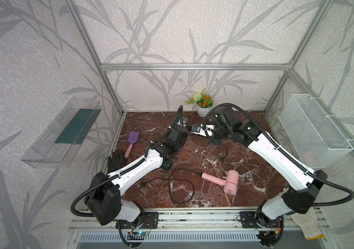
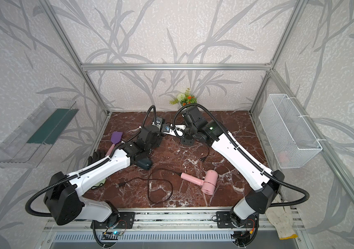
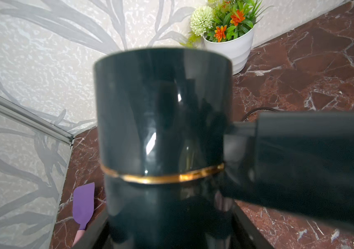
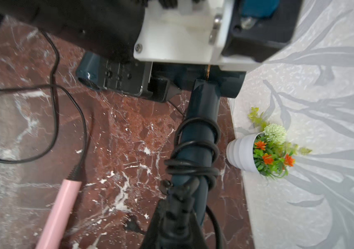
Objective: Wrap the cord around the hair dryer
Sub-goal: Wrap the power cord around the hair dryer, then place the hair dryer at the center of the board.
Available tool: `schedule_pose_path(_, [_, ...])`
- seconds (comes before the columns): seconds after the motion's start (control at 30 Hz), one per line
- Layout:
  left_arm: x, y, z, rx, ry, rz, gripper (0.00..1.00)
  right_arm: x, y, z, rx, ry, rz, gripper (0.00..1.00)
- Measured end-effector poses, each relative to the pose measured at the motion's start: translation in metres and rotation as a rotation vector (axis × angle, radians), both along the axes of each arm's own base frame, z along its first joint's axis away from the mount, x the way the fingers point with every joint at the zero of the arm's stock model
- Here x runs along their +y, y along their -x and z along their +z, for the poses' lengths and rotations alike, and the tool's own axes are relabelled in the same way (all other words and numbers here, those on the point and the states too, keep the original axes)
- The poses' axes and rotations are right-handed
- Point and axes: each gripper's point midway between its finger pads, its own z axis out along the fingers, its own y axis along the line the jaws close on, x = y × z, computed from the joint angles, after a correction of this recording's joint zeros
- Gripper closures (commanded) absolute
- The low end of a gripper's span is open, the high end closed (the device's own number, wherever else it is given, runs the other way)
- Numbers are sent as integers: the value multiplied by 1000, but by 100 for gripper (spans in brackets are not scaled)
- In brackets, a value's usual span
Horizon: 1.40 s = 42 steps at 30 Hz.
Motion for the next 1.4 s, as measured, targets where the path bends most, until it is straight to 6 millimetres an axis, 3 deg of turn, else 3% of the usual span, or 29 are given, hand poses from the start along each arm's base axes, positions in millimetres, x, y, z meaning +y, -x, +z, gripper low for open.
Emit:
schedule_pose_path(0.23, [-5, 8, -13, 37, -59, -75, 100, -14, -22, -13, -153, 75, 75, 100])
schedule_pose_path(0.63, [-11, 12, -11, 37, -80, -121, 100, -24, -37, -1, -322, 188, 134, 100])
schedule_pose_path(0.93, [-12, 11, -14, 45, -92, -129, 100, -36, -62, -8, -387, 251, 101, 100])
schedule_pose_path(1.1, [-16, 7, -36, 88, -121, -128, 100, -38, -76, -42, -358, 281, 94, 100])
schedule_pose_path(1.4, [-22, 3, -101, 207, -147, -89, 100, -50, -90, -145, -216, 334, 86, 100])
